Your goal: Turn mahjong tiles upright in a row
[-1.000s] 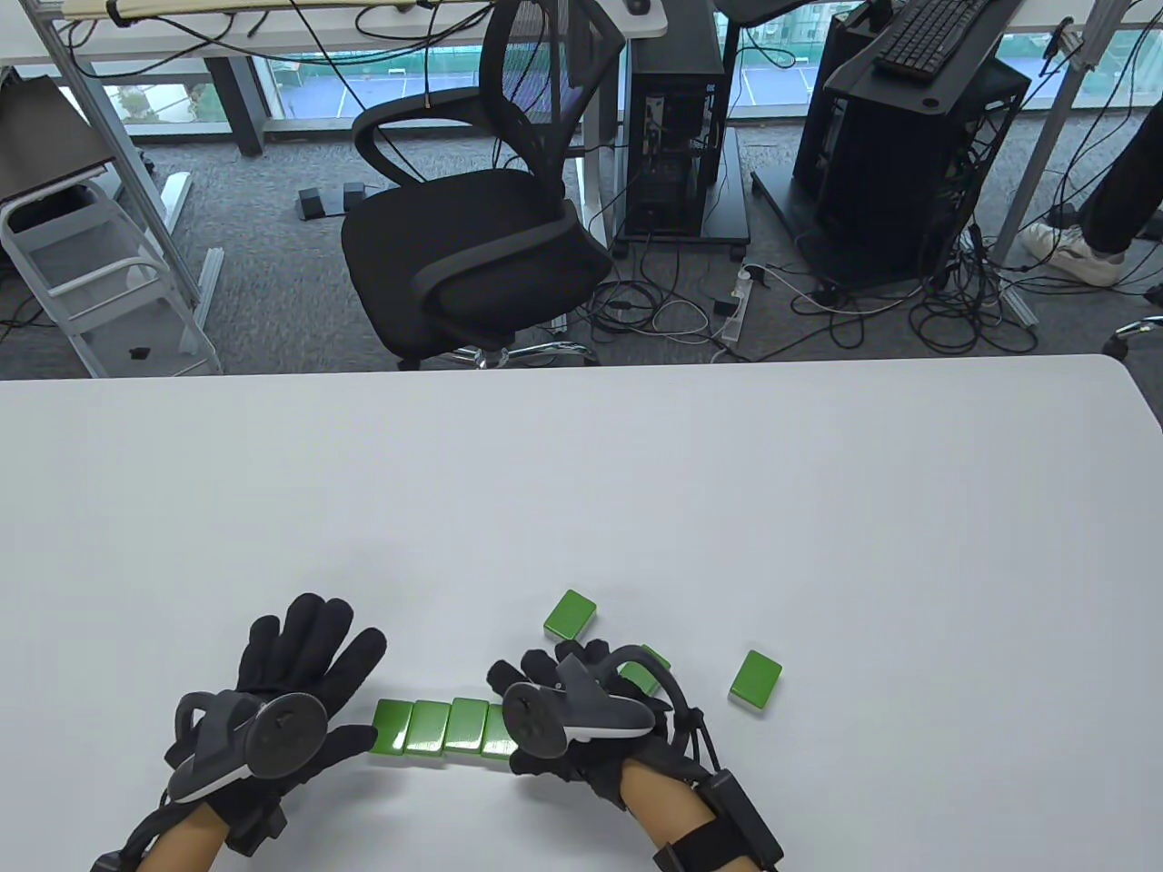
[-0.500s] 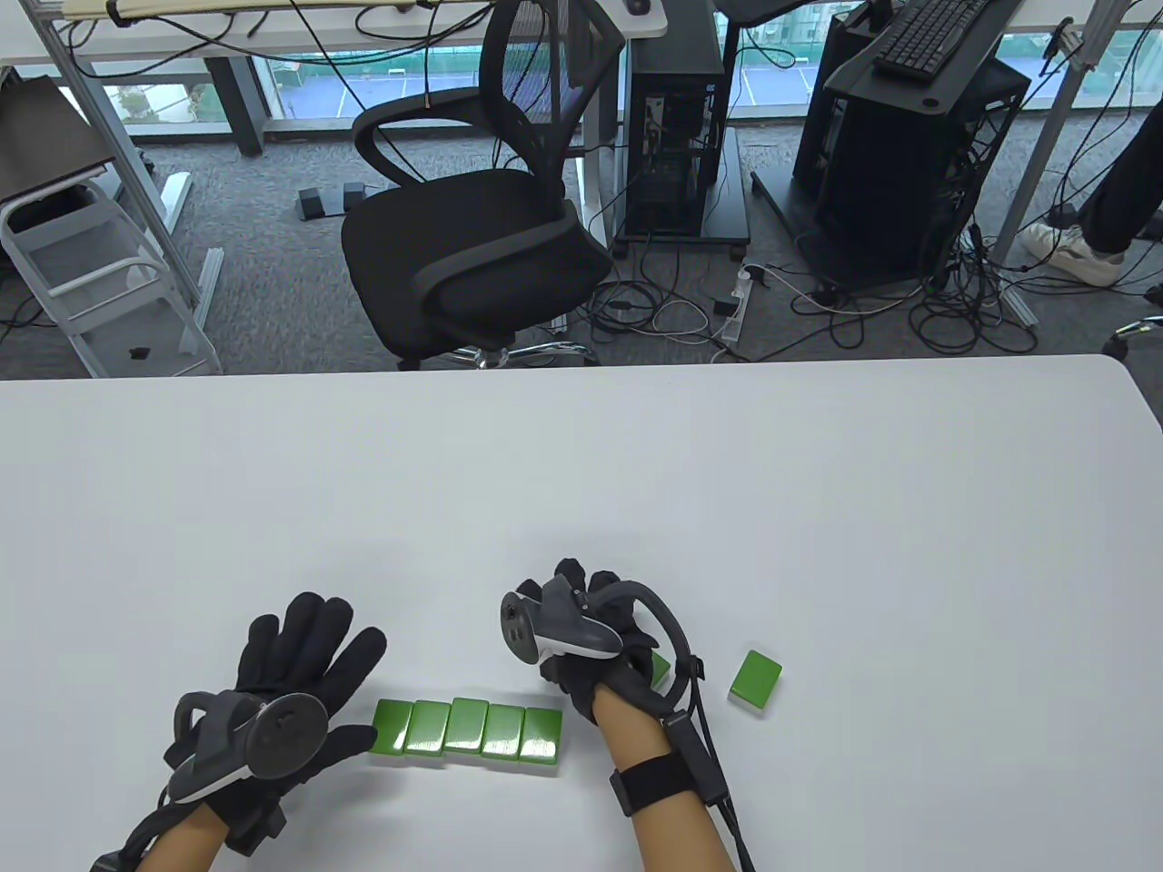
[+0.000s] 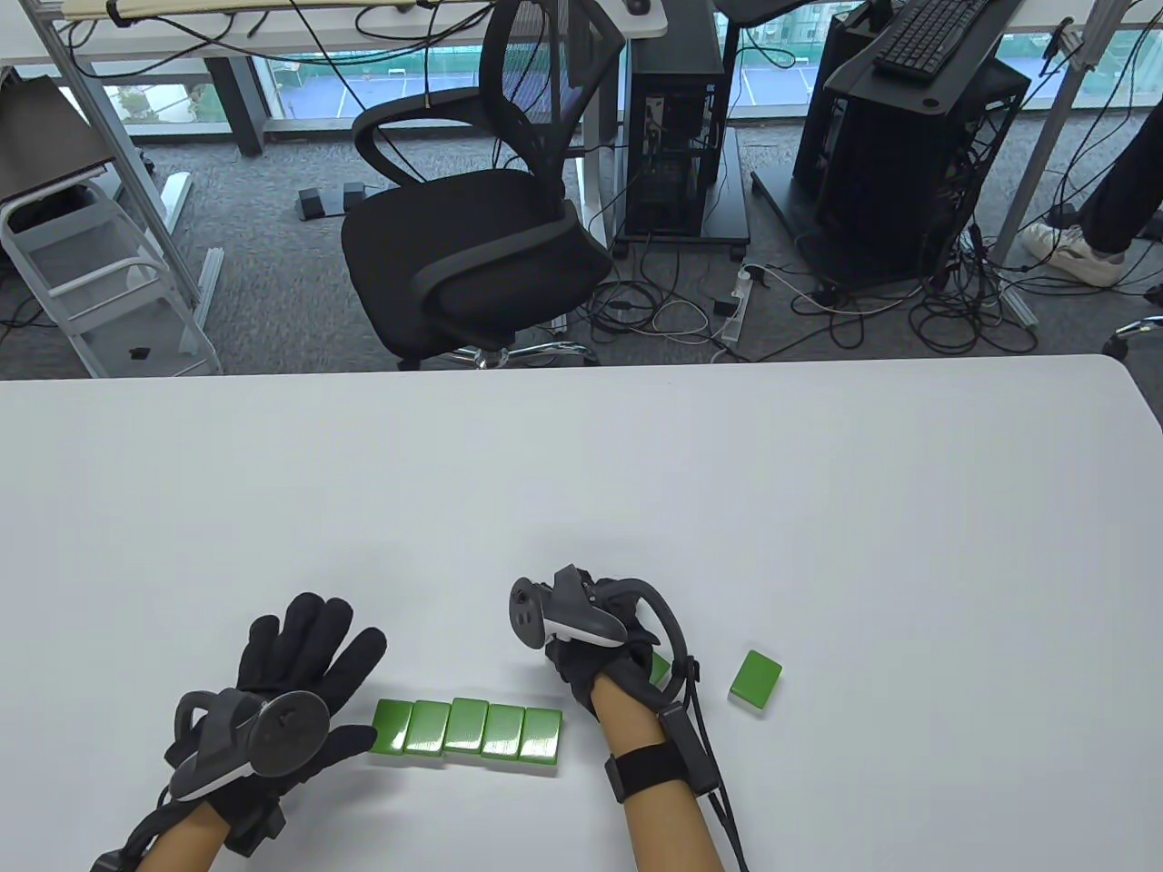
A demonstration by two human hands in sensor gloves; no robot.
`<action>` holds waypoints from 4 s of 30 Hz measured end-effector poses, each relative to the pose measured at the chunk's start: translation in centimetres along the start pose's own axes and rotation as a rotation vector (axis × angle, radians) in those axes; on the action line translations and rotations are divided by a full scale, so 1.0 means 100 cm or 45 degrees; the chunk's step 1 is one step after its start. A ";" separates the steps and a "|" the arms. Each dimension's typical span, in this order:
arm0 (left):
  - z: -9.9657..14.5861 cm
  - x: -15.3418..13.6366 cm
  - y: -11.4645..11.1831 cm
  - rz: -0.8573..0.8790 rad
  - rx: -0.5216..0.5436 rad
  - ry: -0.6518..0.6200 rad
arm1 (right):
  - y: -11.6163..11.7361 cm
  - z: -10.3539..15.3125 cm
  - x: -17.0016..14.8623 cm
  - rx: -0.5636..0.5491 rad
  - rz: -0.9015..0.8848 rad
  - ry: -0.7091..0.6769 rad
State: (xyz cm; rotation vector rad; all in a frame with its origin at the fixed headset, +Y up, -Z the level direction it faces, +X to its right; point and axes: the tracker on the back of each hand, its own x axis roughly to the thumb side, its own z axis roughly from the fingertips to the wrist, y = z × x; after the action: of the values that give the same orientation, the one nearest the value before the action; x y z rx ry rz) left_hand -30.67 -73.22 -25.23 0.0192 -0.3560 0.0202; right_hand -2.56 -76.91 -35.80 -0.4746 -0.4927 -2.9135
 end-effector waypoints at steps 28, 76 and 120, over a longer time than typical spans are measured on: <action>0.000 0.002 -0.003 -0.014 -0.023 -0.008 | 0.025 0.118 0.002 -0.289 0.065 -0.497; 0.000 0.007 -0.001 -0.040 -0.057 -0.026 | 0.026 0.074 -0.047 -0.077 -0.041 -0.059; -0.001 0.003 -0.002 -0.034 -0.077 -0.018 | 0.018 0.127 -0.025 -0.073 -0.187 -0.364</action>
State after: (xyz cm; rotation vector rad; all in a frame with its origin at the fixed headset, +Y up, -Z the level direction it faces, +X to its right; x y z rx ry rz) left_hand -30.32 -73.46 -25.20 -0.0358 -0.3700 -0.0170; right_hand 3.75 -74.01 -24.72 -0.9081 -0.5000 -3.0199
